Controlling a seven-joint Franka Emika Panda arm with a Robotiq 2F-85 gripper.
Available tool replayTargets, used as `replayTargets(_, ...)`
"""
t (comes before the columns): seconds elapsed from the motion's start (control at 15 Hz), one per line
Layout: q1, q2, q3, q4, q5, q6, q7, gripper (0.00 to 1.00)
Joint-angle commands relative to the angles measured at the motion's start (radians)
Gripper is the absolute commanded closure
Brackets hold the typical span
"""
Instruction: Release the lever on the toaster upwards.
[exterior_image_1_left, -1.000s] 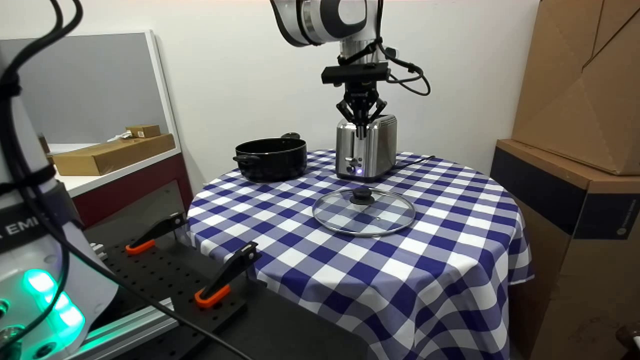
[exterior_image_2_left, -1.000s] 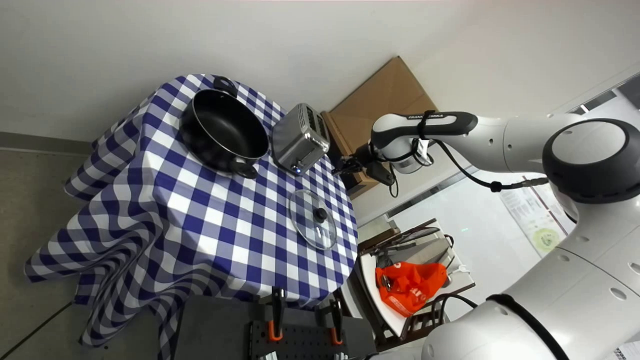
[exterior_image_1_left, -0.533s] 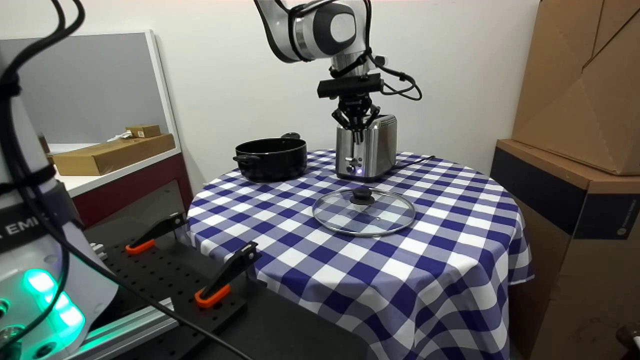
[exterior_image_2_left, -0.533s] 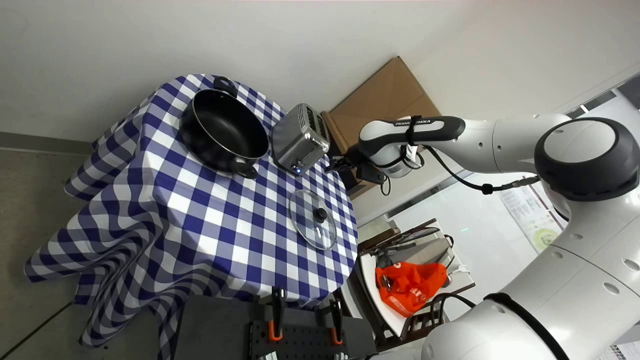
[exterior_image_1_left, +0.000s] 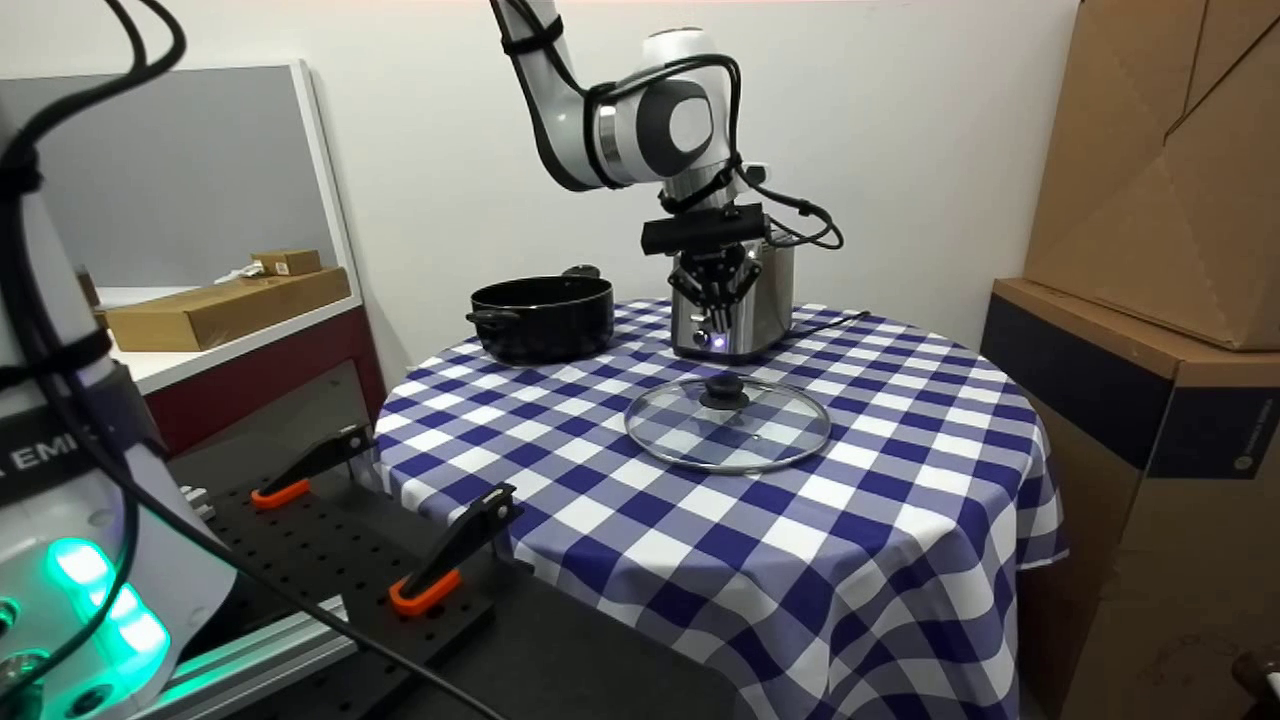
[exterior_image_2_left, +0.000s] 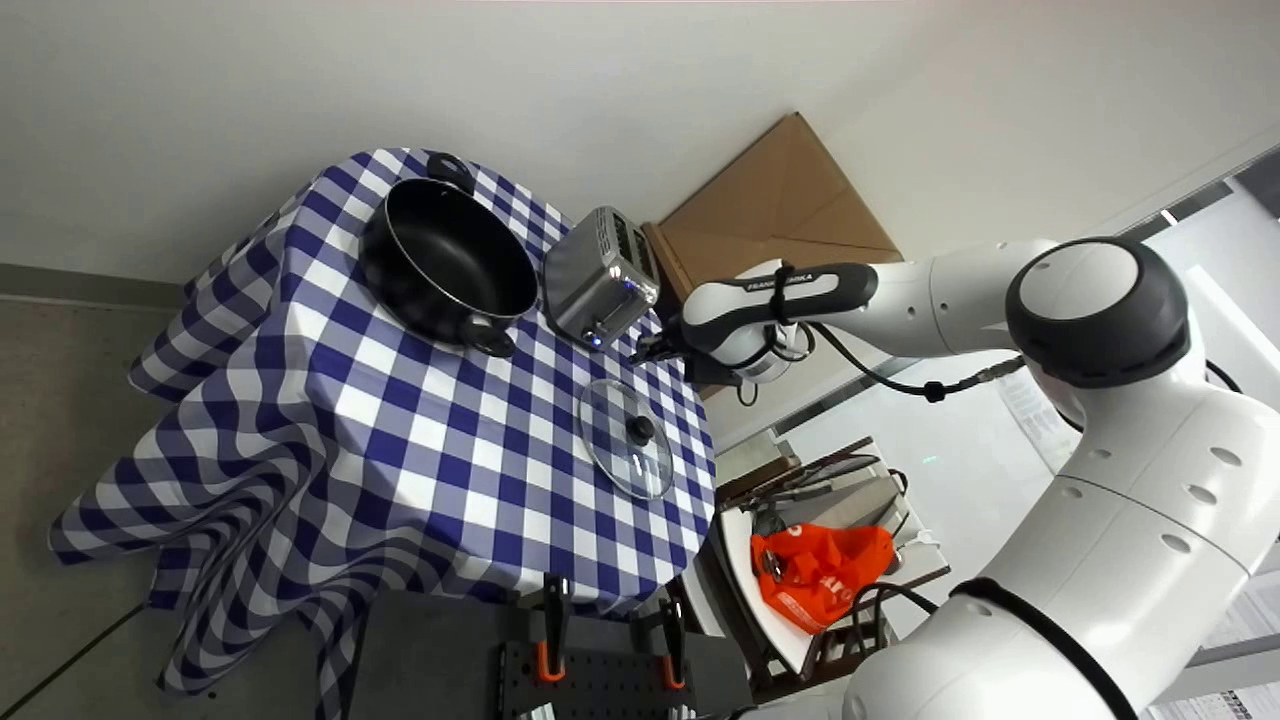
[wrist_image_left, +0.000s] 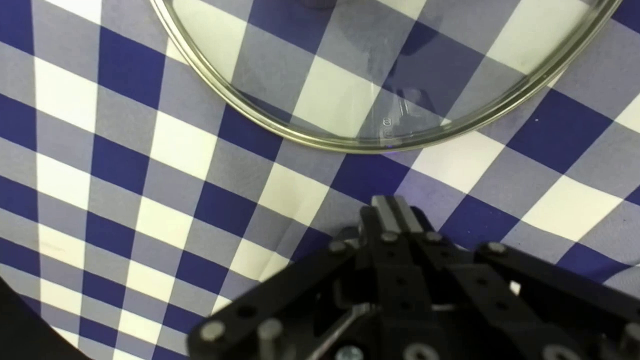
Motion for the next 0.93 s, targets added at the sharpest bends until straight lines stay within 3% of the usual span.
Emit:
replayTargets(0.0, 0.003, 0.053, -0.002, 0.045, -0.047, 0.034, 0.043, 1.00)
replayTargets(0.87, 0.018, 0.151, 0.016, 0.120, -0.059, 0.070, 0.058, 1.00)
